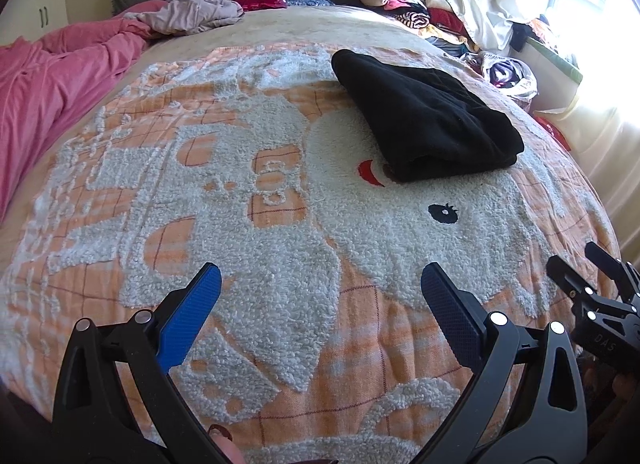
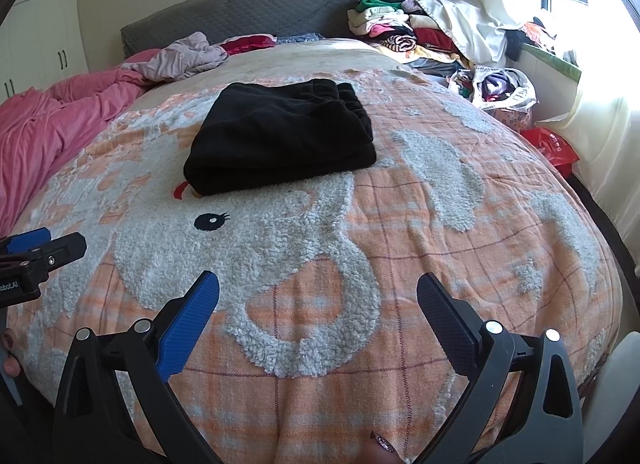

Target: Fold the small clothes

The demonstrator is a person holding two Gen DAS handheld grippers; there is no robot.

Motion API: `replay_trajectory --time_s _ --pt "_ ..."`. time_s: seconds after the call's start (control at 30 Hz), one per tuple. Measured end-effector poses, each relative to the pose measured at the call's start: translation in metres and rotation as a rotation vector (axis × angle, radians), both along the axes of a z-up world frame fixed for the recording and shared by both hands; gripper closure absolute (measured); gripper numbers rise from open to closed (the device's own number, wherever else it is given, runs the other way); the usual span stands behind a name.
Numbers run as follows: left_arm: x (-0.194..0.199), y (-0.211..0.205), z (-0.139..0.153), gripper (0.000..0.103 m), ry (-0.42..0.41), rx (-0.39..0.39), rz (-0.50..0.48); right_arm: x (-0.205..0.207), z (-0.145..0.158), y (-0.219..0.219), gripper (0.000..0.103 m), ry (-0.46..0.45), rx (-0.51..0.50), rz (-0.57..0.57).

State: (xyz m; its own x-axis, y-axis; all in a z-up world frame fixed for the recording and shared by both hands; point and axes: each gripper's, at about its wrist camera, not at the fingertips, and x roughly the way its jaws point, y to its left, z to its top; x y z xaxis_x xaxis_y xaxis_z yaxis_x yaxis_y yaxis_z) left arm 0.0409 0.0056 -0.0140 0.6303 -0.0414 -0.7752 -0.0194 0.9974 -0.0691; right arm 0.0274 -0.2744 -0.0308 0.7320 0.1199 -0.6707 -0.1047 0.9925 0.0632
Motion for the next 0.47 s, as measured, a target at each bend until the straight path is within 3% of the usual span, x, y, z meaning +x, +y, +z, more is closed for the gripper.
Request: replay_trajectory --time_s 0.13,0.23,0.37,0.47 --pt "0.0 0.016 0.001 0.009 0.004 -0.04 0.016 -0.012 0.024 -0.043 0.004 -0.052 -0.022 -0.225" --pt "0.002 0.051 0.004 0.009 -0.014 -0.094 0.082 -0.03 0.036 -0.113 0.004 -0.072 0.049 -0.451" --pt "0.018 0.148 0.004 0.009 0.0 -0.095 0.288 -0.068 0.02 -0.234 0.004 -0.029 0.033 -0.823" --pt "0.023 0.239 0.004 0.009 0.009 -0.05 0.477 -0.101 -0.016 -0.335 0.004 0.101 0.017 -1.087"
